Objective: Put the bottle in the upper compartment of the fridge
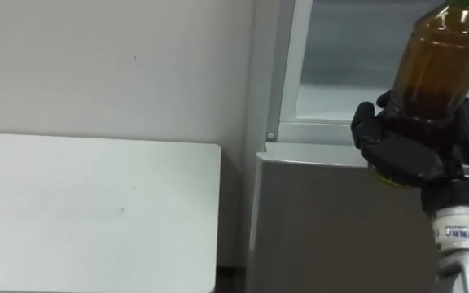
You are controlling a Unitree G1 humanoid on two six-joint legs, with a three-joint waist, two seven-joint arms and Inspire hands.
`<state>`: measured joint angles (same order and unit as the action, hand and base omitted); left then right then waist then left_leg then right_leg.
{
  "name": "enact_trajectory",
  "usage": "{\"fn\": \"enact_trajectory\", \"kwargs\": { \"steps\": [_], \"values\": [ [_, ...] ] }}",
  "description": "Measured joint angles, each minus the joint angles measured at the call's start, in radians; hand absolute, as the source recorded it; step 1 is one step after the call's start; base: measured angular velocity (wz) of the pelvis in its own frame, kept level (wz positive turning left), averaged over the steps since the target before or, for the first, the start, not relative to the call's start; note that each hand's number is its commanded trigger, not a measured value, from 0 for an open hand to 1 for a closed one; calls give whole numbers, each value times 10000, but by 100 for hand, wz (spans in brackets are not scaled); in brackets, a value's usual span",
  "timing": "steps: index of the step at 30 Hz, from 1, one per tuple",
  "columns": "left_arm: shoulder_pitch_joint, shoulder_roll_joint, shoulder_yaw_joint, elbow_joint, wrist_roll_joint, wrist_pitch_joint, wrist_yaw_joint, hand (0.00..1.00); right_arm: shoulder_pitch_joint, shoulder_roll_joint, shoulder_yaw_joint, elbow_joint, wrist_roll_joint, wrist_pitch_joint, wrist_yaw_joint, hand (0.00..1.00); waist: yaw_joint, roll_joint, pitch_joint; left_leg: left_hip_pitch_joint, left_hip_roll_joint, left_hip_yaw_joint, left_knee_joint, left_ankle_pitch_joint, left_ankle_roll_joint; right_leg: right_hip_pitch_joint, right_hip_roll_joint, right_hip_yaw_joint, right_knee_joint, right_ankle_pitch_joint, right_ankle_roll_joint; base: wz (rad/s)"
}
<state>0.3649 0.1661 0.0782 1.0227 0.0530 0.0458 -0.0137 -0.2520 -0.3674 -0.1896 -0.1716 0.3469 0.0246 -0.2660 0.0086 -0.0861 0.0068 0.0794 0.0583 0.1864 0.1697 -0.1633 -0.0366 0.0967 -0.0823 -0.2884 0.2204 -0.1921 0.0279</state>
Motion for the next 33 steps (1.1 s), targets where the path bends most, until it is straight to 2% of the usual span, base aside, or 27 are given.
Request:
{"fn": "enact_trajectory", "kwargs": {
  "steps": [5, 10, 21, 25, 29, 33],
  "values": [
    [-5, 12, 3, -10, -6, -17, -241, 0, -532, -279, 7, 527, 515, 0, -170, 100, 61, -22, 6, 7, -1, -20, 3, -1, -1, 21, -1, -49, -31, -2, -3, 0],
    [15, 73, 197, -20, -6, -65, -381, 0, -1014, -1061, 13, 1169, 1555, -2, -395, 100, 243, -62, 13, 1, -3, -94, -1, 0, -2, 65, -1, -132, -39, -3, -1, 3],
    [318, 82, 608, -219, -29, -34, -362, 0, -1469, -1257, 25, 2907, 1951, 2, -1030, 100, 578, -202, -29, -34, -7, -97, 9, 0, -2, 34, -22, -178, -17, -4, -2, 0],
    [470, 83, 959, -218, -19, -25, -375, 0, -2201, -1431, 26, 3770, 1960, 117, -1408, 100, 559, -220, -37, -256, -24, -232, 95, 3, 1, -102, -28, -241, -17, -4, -2, 6],
    [497, 87, 972, -214, -10, -30, -376, 0, -2539, -1761, 106, 4091, 1957, 116, -1570, 100, 600, -262, -32, -377, -18, -363, 156, 6, 1, -123, -29, -404, -10, -6, -2, 12],
    [492, 94, 971, -352, -9, -11, -377, 0, -3449, -2020, 500, 4826, 2000, 116, -1583, 100, 575, -351, -42, -866, 5, -450, 370, 8, 0, -472, -26, -480, 35, -3, -26, 7]
  ]
}}
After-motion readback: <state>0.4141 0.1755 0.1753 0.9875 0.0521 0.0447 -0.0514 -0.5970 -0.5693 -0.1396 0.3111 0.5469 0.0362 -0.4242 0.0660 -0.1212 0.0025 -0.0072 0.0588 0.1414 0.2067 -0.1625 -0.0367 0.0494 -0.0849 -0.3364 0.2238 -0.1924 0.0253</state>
